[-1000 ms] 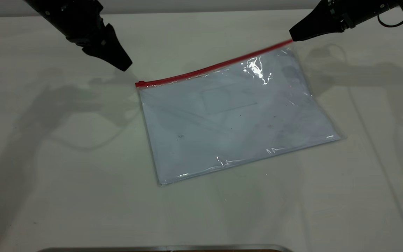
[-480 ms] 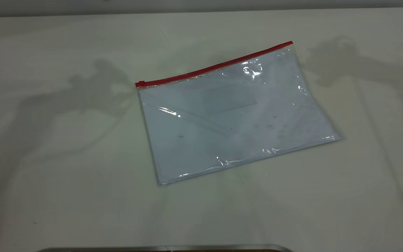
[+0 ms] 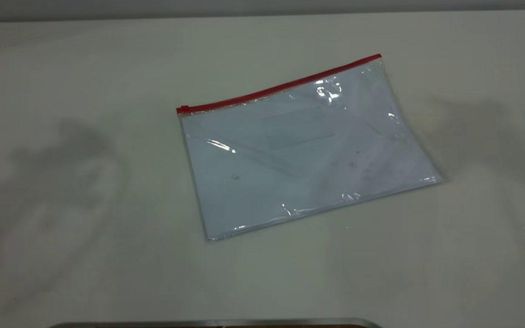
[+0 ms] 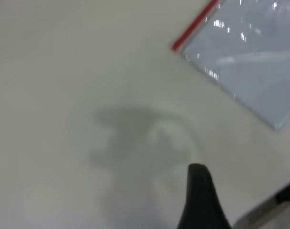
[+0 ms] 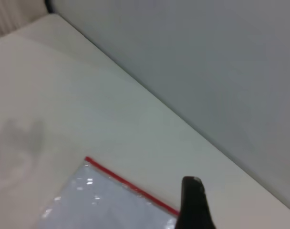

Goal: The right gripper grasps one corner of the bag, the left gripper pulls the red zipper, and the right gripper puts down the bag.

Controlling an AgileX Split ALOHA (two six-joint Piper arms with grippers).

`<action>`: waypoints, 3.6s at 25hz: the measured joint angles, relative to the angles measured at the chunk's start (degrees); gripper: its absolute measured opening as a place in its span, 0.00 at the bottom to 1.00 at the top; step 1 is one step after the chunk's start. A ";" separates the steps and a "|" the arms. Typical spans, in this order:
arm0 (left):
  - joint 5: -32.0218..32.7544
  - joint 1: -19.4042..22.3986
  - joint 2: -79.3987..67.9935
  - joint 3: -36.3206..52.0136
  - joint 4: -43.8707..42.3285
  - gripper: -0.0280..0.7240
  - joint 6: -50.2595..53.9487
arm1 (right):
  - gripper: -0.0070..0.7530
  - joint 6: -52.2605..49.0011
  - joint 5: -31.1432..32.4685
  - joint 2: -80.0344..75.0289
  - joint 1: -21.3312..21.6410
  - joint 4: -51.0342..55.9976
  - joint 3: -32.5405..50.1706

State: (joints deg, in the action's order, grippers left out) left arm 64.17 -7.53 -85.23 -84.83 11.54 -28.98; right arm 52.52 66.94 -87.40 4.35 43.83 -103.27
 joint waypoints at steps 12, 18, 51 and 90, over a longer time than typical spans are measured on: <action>2.72 0.00 17.08 1.05 -2.72 0.73 9.92 | 0.77 -16.55 3.82 21.20 0.00 -10.15 0.49; 2.72 0.00 29.97 6.84 -6.29 0.73 13.69 | 0.77 -21.30 3.82 35.82 0.00 -13.06 11.91; 2.50 0.00 70.41 54.84 -6.96 0.73 20.99 | 0.77 -30.38 -0.56 87.22 0.00 -29.73 73.37; 0.83 8.01 86.08 56.94 -7.02 0.73 21.68 | 0.77 -33.03 -0.87 88.34 0.00 -31.67 75.49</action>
State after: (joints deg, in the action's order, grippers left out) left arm 65.00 0.49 0.86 -27.89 4.51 -7.30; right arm 19.49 66.07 0.94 4.35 12.16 -27.78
